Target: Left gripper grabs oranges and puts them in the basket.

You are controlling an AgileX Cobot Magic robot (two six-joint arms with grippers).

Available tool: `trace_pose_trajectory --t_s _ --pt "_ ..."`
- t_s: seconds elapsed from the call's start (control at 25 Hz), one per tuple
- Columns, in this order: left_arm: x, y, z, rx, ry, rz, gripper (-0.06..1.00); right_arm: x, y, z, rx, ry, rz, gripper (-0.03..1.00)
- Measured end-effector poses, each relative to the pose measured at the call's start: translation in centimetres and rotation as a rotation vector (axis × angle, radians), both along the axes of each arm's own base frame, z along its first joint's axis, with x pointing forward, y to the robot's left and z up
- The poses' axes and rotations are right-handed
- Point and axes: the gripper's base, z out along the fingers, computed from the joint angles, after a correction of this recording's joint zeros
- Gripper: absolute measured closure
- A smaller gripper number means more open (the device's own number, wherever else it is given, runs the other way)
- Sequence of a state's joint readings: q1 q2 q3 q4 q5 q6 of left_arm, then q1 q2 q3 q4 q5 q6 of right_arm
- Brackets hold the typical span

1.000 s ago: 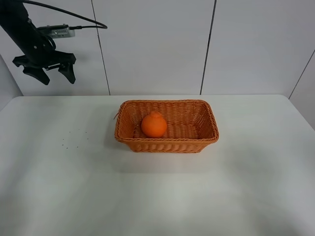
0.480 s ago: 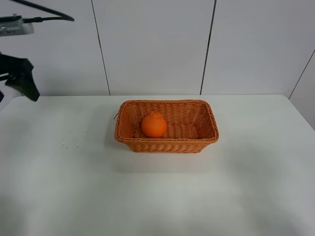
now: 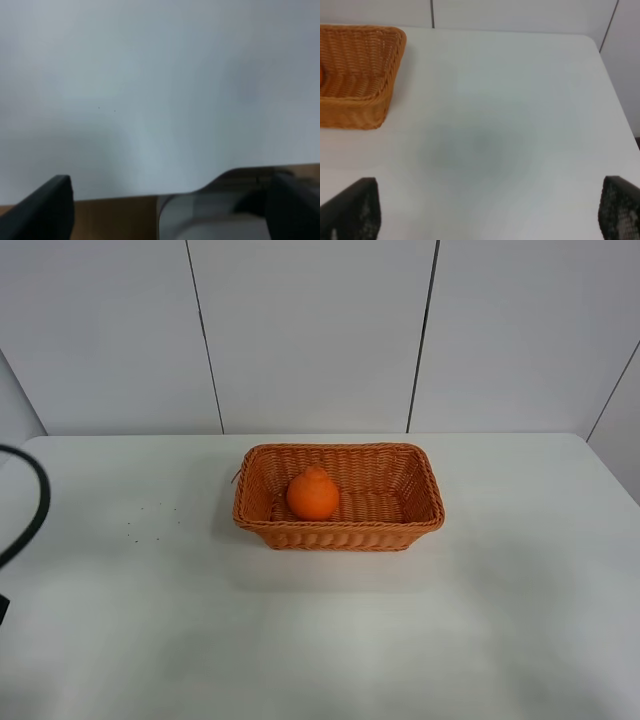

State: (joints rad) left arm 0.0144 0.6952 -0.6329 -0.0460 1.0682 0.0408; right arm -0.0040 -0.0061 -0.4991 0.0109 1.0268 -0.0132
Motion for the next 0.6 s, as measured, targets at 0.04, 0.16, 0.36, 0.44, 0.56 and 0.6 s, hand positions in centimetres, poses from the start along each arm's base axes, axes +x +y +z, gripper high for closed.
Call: trace_pose_trajectory --t_s 0.04,0.16,0.36,0.44,0.56,0.6 --pt "-1.0 0.0 -0.6 0.0 -0.038 0.005 0.07 0.0 0.0 0.0 0.0 0.0 0.0 0.27" --pt "-3.4 0.0 -1.7 0.003 -0.119 0.008 0.07 0.0 0.0 0.0 0.0 0.0 0.0 0.27" --pt "-6.4 0.2 -1.4 0.035 -0.294 0.02 0.07 0.0 0.0 0.0 0.0 0.0 0.0 0.27" --pt "-7.3 0.3 -1.3 0.038 -0.356 0.028 0.07 0.0 0.0 0.0 0.0 0.0 0.0 0.27" --pt "-8.4 0.3 -1.2 0.036 -0.437 0.033 0.07 0.0 0.0 0.0 0.0 0.0 0.0 0.27" --pt "-8.7 0.3 -1.1 0.035 -0.456 0.034 0.07 0.0 0.0 0.0 0.0 0.0 0.0 0.27"
